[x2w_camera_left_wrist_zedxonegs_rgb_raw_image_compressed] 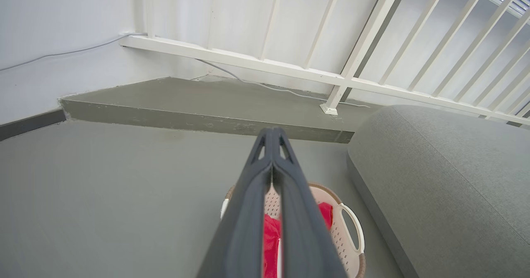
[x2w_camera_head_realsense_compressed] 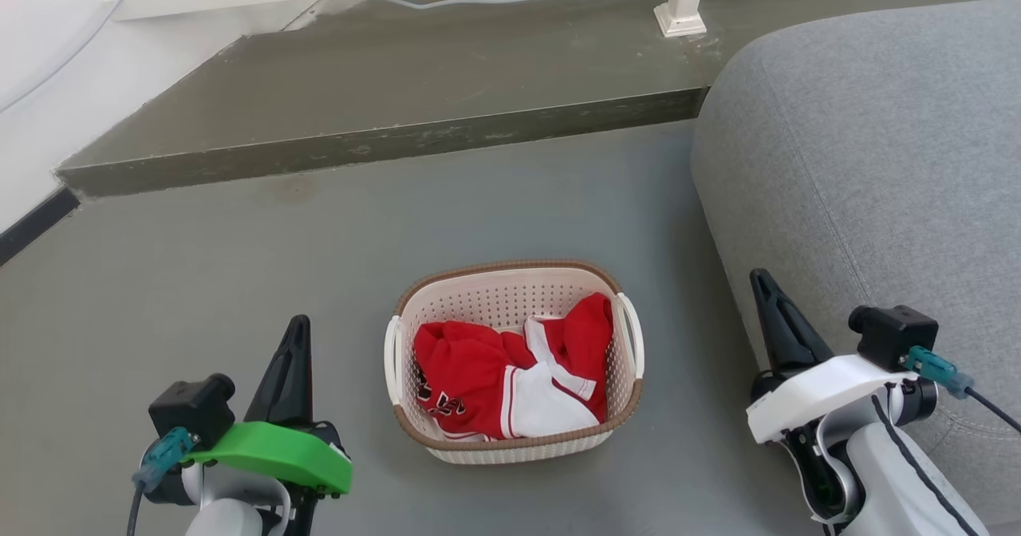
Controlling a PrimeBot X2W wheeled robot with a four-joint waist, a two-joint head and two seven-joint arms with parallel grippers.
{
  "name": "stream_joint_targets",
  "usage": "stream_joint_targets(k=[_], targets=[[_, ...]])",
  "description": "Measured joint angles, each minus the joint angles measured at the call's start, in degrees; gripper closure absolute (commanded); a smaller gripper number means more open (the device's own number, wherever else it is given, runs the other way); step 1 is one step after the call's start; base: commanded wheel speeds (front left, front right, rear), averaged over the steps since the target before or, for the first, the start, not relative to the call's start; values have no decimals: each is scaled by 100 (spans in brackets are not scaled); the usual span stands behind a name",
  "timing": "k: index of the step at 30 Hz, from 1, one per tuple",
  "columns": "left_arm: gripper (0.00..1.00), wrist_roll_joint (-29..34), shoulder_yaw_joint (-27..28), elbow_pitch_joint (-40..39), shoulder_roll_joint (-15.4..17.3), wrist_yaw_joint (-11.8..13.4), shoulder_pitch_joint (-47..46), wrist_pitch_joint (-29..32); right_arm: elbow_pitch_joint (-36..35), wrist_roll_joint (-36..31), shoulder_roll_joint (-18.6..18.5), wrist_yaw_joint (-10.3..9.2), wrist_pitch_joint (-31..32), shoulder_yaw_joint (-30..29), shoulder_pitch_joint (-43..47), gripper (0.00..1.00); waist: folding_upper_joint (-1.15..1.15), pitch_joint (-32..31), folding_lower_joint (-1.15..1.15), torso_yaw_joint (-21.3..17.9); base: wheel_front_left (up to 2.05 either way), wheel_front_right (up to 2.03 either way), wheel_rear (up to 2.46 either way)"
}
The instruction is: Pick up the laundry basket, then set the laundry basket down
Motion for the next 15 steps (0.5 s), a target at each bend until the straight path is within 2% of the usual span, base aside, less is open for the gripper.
stream_joint_targets(k=[15], targets=[[100, -909, 125, -4, -4, -1, 2, 211, -22, 958, 43, 5, 248, -254, 0, 100, 0, -65, 0, 73, 0, 0, 0]])
